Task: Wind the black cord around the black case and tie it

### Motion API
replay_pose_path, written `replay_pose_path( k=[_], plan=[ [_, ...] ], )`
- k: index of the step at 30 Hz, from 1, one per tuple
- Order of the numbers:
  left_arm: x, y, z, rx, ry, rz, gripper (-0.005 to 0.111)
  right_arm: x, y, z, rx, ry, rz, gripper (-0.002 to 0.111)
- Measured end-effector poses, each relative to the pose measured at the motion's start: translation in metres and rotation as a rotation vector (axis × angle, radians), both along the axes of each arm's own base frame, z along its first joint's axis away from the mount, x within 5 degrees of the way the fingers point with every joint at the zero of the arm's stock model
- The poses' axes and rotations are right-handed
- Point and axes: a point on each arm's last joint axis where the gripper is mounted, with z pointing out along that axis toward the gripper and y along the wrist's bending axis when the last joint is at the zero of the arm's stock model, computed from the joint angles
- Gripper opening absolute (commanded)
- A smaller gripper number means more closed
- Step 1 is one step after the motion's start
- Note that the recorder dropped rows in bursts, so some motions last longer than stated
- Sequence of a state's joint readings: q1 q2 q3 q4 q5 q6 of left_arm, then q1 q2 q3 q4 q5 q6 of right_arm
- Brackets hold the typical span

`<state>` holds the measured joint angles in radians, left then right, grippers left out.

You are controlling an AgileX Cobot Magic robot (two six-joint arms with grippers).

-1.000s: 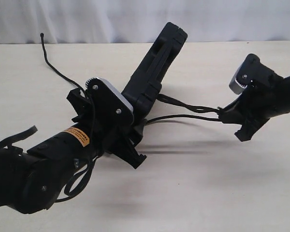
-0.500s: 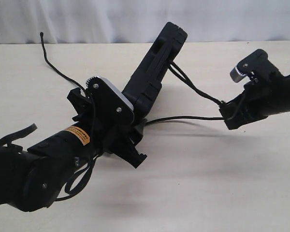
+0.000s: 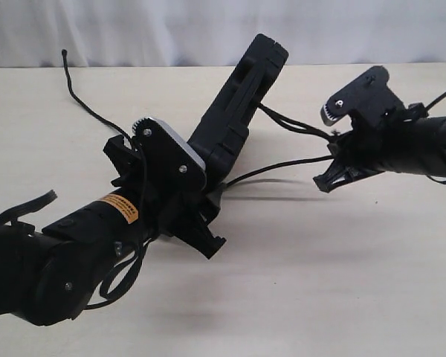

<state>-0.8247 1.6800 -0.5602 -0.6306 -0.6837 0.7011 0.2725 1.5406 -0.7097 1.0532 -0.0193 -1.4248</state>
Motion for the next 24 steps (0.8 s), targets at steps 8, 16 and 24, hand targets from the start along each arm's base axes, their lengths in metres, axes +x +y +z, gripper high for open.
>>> replay_pose_path(
  k=[8, 16, 24],
  plan=[
    [0.000, 0.000, 0.000, 0.000, 0.002, -0.001, 0.000, -0.011, 0.008, 0.028, 0.040, -0.096, 0.012, 0.004],
    [0.000, 0.000, -0.001, 0.004, 0.009, -0.004, 0.000, -0.016, 0.015, 0.026, 0.093, -0.031, 0.069, 0.004],
    [-0.004, -0.005, -0.001, 0.058, 0.010, -0.101, 0.011, -0.021, 0.039, 0.021, 0.137, -0.014, 0.075, 0.004]
  ],
)
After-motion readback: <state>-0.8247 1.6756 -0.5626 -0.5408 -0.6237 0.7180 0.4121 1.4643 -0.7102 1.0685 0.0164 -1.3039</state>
